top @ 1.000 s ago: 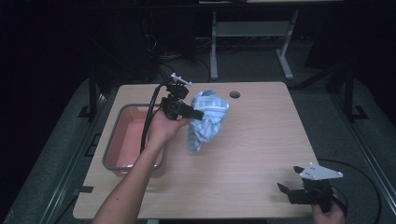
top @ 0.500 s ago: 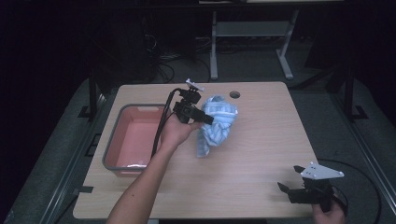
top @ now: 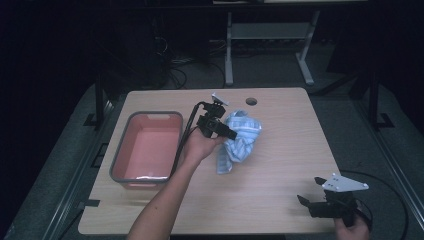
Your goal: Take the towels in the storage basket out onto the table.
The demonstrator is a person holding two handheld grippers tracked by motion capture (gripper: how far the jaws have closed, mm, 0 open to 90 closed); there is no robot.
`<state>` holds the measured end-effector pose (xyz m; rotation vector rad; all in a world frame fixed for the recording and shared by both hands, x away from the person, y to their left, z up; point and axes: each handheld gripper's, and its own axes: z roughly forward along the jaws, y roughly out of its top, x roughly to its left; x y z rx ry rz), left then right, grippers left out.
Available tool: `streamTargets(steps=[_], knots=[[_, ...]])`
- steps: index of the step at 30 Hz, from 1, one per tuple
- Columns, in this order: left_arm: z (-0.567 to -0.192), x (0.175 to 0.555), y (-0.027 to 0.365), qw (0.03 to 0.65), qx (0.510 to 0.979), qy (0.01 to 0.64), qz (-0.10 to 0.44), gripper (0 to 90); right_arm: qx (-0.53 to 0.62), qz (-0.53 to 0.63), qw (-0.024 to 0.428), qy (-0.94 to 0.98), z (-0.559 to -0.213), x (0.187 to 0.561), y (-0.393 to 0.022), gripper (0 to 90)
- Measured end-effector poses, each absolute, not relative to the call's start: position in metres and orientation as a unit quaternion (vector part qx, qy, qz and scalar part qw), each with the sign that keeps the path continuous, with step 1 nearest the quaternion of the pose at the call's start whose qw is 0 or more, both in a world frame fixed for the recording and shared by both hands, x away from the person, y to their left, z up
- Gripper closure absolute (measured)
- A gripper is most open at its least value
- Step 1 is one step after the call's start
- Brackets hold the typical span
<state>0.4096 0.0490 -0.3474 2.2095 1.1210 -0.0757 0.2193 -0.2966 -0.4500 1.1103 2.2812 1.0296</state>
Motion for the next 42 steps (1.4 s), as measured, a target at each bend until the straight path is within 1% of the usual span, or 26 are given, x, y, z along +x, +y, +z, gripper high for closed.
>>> streamTargets(steps=[2,12,16,24,42], knots=[[-0.352,0.411,0.047,0.316,0.847,0.426,-0.029,64.6,0.397,0.368,0.201,0.816,-0.450,0.219,-0.297,13.7],[-0.371,0.414,0.029,0.304,0.853,0.423,-0.038,63.9,0.395,0.369,0.202,0.816,-0.450,0.220,-0.298,13.7],[-0.378,0.414,0.023,0.308,0.848,0.430,-0.043,63.5,0.396,0.370,0.201,0.816,-0.450,0.219,-0.298,13.7],[-0.392,0.415,0.016,0.294,0.853,0.428,-0.048,62.2,0.397,0.372,0.199,0.815,-0.450,0.220,-0.298,13.7],[-0.405,0.412,0.006,0.303,0.849,0.429,-0.050,50.3,0.392,0.373,0.200,0.817,-0.450,0.220,-0.297,13.7]])
